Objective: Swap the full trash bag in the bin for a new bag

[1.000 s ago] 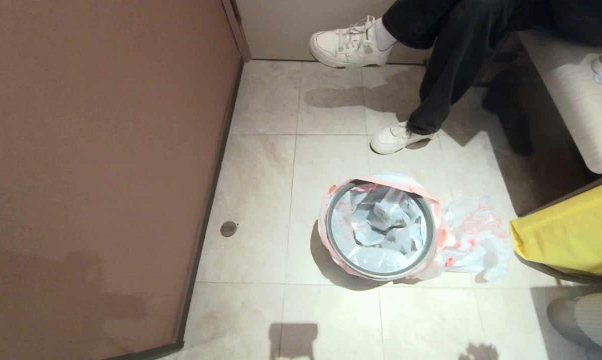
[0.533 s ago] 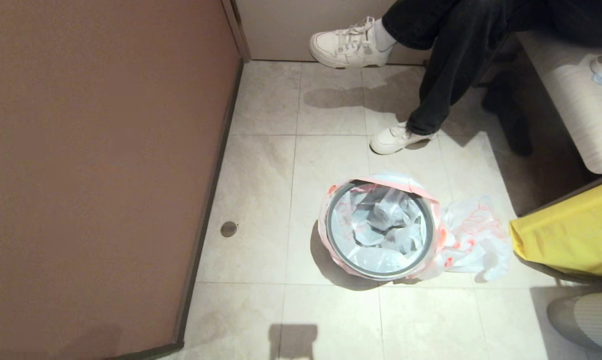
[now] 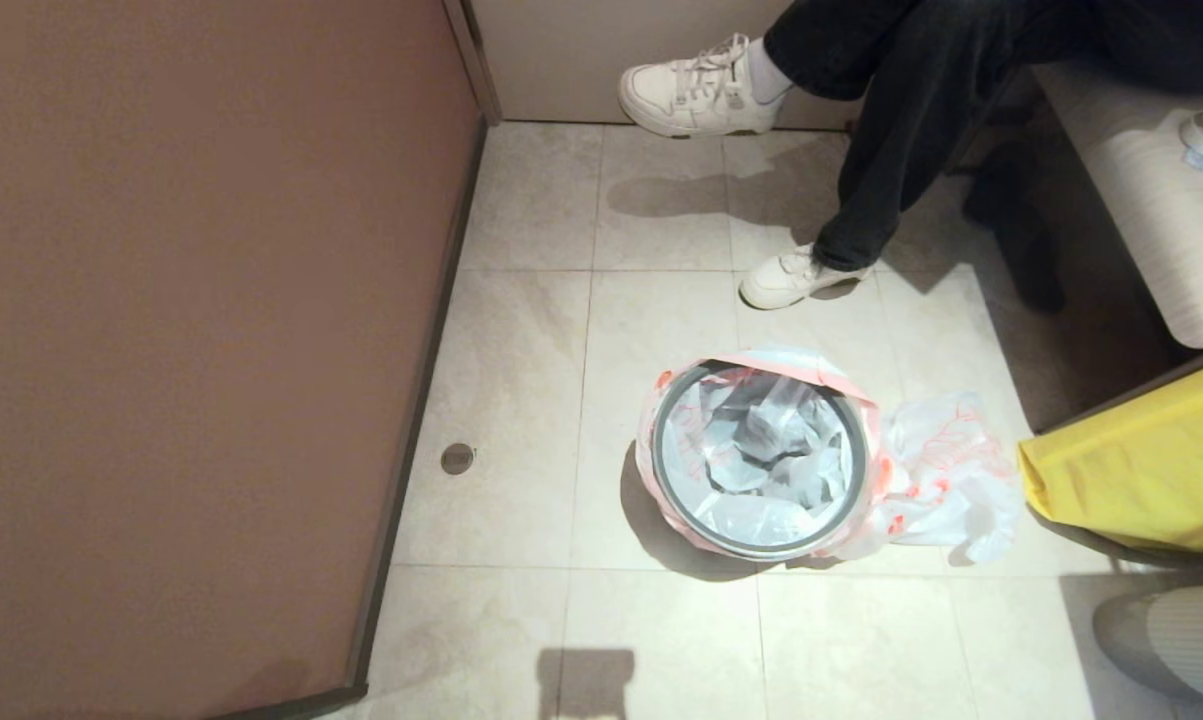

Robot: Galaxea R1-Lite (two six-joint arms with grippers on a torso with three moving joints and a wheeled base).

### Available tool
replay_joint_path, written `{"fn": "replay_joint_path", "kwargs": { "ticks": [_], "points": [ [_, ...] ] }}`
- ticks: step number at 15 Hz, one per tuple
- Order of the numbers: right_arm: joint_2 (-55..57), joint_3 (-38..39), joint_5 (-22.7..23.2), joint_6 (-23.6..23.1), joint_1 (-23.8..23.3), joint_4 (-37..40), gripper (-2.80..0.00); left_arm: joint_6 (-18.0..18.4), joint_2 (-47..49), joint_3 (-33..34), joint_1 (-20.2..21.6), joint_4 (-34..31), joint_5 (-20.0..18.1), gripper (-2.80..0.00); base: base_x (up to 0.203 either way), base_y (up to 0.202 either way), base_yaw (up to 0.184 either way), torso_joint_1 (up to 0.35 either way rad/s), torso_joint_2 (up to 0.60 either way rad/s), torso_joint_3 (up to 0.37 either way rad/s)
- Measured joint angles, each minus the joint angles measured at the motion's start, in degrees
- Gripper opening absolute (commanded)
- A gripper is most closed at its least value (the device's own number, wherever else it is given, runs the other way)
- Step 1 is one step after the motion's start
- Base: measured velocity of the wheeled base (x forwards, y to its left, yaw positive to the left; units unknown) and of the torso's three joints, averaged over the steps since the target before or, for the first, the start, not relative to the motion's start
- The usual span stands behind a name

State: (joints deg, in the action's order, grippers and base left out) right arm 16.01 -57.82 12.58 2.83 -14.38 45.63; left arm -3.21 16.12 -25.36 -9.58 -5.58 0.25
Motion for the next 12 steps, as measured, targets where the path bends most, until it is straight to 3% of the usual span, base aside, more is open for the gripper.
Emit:
{"fn": "replay_joint_path", "kwargs": {
  "ticks": [3,6,7,8,10,12],
  "points": [
    [0.1,6.1,2.2,-6.1,-0.9,-2.4,-2.80,1.4,0.0,3.3,0.0,0.2,1.1,-2.80,0.000,0.000,0.000,0.000,0.00,0.000],
    [0.0,11.8,3.1,-6.5,-1.1,-4.7,-2.80,4.8,0.1,4.7,1.0,0.2,10.0,-2.80,0.000,0.000,0.000,0.000,0.00,0.000],
    [0.1,14.0,3.5,-6.5,-1.1,-6.9,-2.80,6.7,0.3,4.3,3.2,0.3,10.8,-2.80,0.000,0.000,0.000,0.000,0.00,0.000],
    [0.1,15.6,3.6,-6.5,-1.1,-9.1,-2.80,8.0,0.5,4.0,6.3,0.4,9.7,-2.80,0.000,0.000,0.000,0.000,0.00,0.000],
    [0.0,16.9,3.6,-6.2,-1.2,-10.3,-2.80,7.1,0.1,5.4,12.1,0.5,2.4,-2.80,0.000,0.000,0.000,0.000,0.00,0.000],
    [0.1,16.8,3.7,-6.1,-1.2,-10.3,-2.80,1.0,-0.3,6.7,12.7,-0.6,-2.7,-2.80,0.000,0.000,0.000,0.000,0.00,0.000]
  ]
}}
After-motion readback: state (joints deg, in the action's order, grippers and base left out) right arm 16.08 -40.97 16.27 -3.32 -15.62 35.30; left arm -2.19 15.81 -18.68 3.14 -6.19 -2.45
